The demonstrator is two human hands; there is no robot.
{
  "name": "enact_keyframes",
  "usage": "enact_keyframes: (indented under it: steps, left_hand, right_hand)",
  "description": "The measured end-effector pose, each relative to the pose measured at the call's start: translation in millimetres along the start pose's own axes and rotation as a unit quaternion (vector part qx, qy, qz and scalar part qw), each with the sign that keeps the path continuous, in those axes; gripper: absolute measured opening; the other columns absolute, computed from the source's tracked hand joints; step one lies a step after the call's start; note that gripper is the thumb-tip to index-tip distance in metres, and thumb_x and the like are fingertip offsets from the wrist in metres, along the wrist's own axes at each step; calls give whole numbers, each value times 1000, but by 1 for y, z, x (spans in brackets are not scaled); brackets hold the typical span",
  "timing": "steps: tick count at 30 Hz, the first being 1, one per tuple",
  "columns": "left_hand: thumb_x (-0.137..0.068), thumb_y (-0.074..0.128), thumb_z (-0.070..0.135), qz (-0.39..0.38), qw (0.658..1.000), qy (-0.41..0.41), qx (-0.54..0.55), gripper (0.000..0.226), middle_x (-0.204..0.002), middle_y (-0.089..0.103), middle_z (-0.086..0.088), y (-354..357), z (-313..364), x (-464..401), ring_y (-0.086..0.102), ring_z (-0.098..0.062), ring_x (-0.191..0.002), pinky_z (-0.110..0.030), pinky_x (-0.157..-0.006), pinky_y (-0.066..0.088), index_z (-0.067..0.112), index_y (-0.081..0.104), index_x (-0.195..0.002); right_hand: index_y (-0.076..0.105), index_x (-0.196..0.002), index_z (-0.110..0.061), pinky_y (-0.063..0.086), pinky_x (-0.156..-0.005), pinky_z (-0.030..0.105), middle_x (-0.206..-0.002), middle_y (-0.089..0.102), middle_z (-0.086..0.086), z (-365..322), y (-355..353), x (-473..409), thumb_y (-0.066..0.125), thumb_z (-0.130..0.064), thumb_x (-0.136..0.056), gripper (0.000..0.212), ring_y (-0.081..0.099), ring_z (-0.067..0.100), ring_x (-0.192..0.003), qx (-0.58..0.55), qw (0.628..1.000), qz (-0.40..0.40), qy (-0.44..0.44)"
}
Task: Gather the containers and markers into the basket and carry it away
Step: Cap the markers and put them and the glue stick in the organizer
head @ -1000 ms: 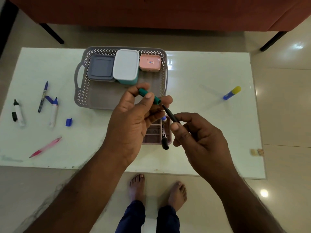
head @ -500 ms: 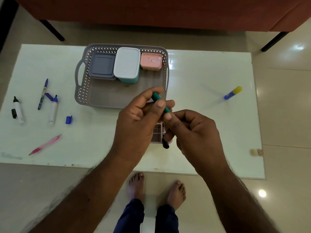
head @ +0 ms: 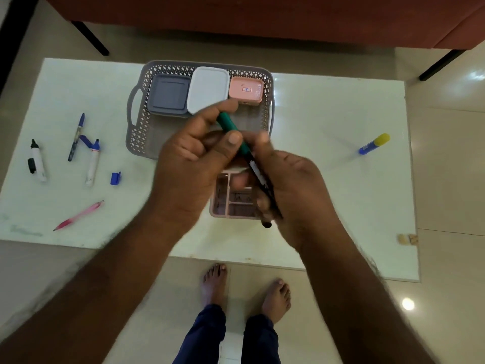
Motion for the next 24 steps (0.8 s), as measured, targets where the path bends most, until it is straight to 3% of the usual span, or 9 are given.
enact_keyframes:
  steps: [2,4,6,9,12,18,24]
  left_hand:
    - [-97,53,6,21,999,23,-43,37,-108,73,-8,-19,10,-6,70,-24,-106,-40,-86,58,11,51,-133]
    - [-98,54,11,60,993,48,-89,30,-110,72,-7,-39,17,-10,70,-21,-106,-40,-84,59,11,52,-128]
    - [-98,56,16,80,985,80,-129,24,-112,72,-5,-50,19,-13,70,-18,-105,-37,-82,60,13,53,-122]
    - [-97,58,11,69,978,101,-168,22,-110,71,2,-52,4,-14,70,-14,-105,-30,-80,60,10,54,-118]
    - [-95,60,8,45,973,92,-208,22,-109,71,0,-47,-28,-14,69,-13,-106,-36,-87,59,14,56,-116]
    - [-94,61,22,25,949,75,-306,16,-105,72,10,-39,-73,-13,69,-6,-98,-33,-88,58,27,60,-109]
    - [-93,62,23,-1,912,46,-408,19,-101,69,9,-31,-99,-18,65,-6,-92,-26,-84,55,20,62,-112]
  right_hand:
    - [72,-93,-18,57,-52,31,-80,76,2,-10,-24,-10,45,-65,-92,53,71,18,-61,68,995,78,3]
    - [69,-98,-20,62,-73,39,-93,77,1,-18,-64,-14,41,-63,-95,52,73,18,-85,87,983,163,4]
    - [69,-103,-17,61,-81,41,-96,77,3,-17,-103,-8,43,-60,-96,51,72,19,-88,75,971,226,-1]
    - [69,-102,-15,61,-75,41,-95,77,6,-6,-146,12,49,-57,-96,47,71,20,-82,82,955,283,-23]
    - [70,-99,-16,58,-70,40,-94,76,8,13,-170,30,53,-55,-95,44,70,20,-78,91,947,306,-23]
    - [71,-97,-16,57,-68,40,-93,76,7,47,-190,48,53,-53,-96,41,69,22,-75,101,943,316,-6]
    - [71,-96,-18,56,-62,35,-93,77,6,58,-192,50,53,-53,-96,39,69,21,-73,96,946,310,-1]
Point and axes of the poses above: each hand's wrist, its own x-axis away from the middle knuckle, its own y-axis out of the palm, z = x × y, the point moved 10 cm from there along -x, towards the middle knuckle
